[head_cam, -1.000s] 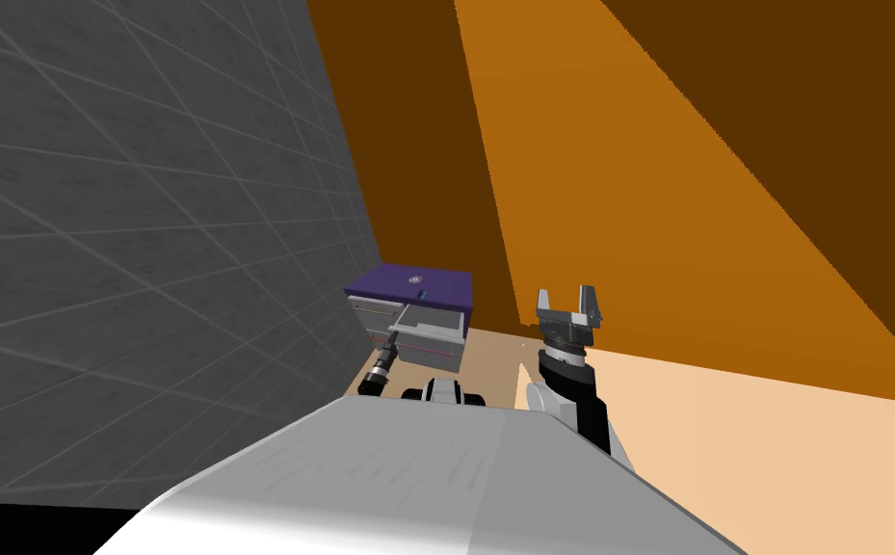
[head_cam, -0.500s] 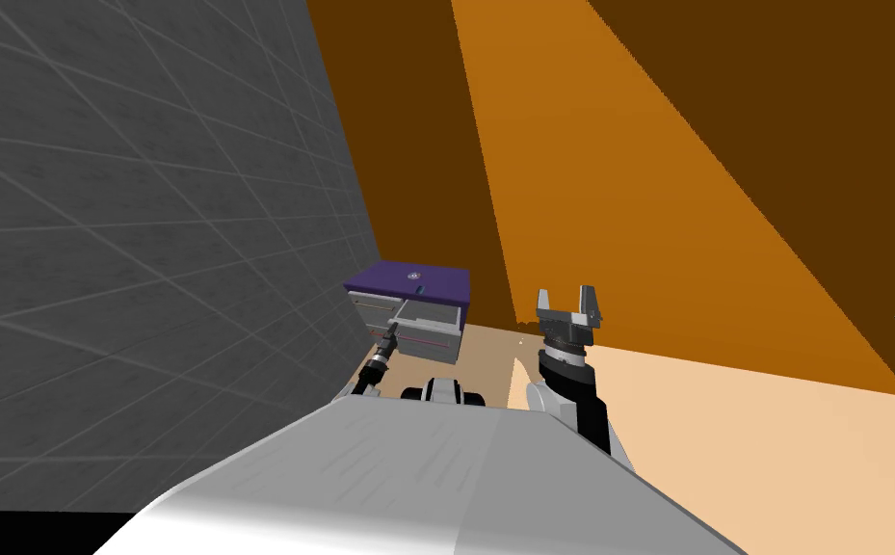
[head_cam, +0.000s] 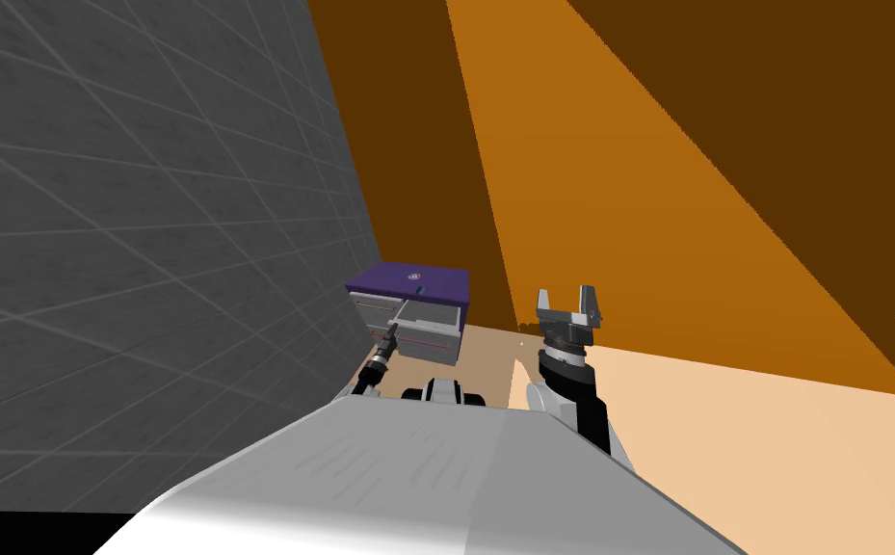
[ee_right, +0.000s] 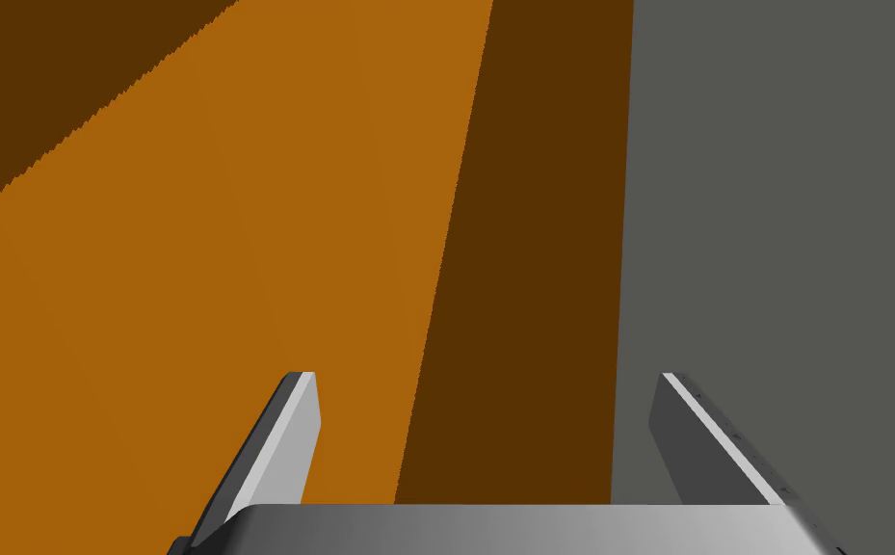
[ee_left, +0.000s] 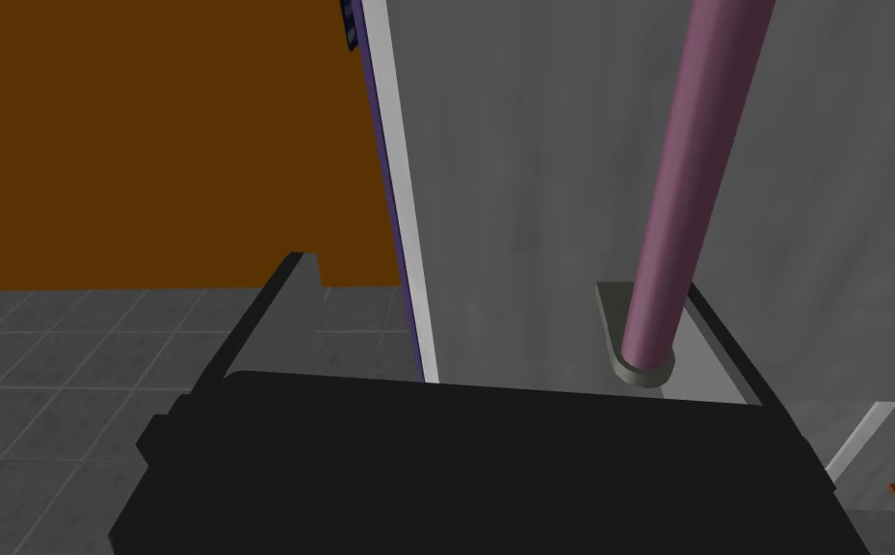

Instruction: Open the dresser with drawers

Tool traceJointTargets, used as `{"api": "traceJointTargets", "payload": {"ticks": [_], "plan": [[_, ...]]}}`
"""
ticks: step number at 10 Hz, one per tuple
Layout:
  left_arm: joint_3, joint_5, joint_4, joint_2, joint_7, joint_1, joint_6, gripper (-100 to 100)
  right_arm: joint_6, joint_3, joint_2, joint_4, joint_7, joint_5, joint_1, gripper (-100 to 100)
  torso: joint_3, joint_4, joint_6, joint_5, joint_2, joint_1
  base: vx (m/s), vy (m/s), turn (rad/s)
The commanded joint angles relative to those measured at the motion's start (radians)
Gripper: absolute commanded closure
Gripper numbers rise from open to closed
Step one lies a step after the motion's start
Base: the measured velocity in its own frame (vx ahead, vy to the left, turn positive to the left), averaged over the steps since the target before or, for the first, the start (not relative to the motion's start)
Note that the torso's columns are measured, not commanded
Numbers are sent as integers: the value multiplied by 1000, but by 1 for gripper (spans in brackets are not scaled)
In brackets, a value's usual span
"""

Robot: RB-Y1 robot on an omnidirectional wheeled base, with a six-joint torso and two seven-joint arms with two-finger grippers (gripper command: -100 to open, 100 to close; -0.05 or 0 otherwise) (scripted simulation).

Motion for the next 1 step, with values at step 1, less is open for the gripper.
{"api": "traceJointTargets", "payload": {"ticks": [1], "plan": [[0,0,0,0,0,0,0,0,0,0,0,0,0,0,0,0,0,0,0,0,0,0,0,0,0]]}}
